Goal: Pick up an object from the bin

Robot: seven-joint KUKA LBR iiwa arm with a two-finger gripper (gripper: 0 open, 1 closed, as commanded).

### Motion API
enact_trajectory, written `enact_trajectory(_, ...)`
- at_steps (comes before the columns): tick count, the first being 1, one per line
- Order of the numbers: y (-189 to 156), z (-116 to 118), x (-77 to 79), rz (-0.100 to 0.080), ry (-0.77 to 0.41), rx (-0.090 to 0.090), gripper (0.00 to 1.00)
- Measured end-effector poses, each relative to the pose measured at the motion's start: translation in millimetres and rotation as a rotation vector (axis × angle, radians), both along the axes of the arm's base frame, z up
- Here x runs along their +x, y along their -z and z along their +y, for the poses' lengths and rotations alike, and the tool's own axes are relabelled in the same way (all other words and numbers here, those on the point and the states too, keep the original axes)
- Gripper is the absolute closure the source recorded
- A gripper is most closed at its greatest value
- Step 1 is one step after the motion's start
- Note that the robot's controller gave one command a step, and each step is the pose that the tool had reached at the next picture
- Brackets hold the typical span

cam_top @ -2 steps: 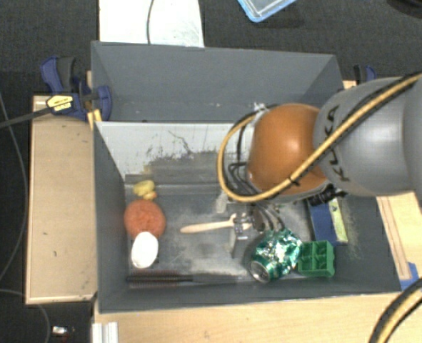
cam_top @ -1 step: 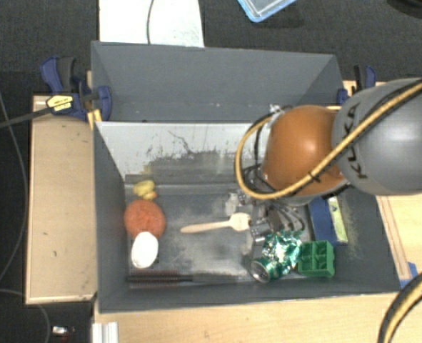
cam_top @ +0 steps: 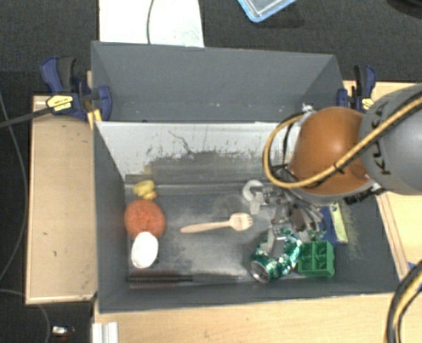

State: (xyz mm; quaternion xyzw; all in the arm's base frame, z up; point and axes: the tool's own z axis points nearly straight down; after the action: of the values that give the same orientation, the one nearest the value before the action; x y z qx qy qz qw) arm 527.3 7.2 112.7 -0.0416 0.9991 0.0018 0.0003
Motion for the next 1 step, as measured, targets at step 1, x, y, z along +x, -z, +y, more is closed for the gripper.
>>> enact_trajectory(1, 3.5, -36.4, 2.9, -0.003, 0.016, -0.002, 0.00)
